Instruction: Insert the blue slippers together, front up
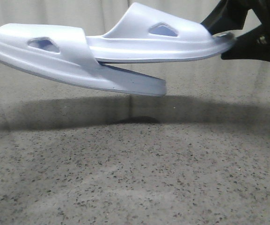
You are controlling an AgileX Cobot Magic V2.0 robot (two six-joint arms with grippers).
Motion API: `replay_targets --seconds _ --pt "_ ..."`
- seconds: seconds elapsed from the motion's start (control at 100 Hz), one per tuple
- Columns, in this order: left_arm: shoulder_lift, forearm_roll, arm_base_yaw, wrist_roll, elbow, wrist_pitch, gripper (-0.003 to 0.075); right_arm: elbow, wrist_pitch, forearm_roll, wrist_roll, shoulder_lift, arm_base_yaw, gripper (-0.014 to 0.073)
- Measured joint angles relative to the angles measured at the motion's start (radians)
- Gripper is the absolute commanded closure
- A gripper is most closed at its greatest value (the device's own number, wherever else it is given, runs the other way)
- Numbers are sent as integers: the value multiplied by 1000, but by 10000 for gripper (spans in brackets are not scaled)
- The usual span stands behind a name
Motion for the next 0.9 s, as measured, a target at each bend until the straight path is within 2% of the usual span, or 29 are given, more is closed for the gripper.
replay_targets --seconds 0.3,0.49,0.71,0.9 --pt "0 0 -3 -22 0 27 695 0 14 -39 -87 -137 -86 96" --pt "0 0 -3 -24 0 34 695 0 -48 -43 -158 -268 -120 96" --pt "9 0 -3 -35 0 50 695 0 -88 -43 -219 -387 -124 96" --pt "67 0 -3 -34 0 72 695 0 -81 -43 -228 -395 -124 96"
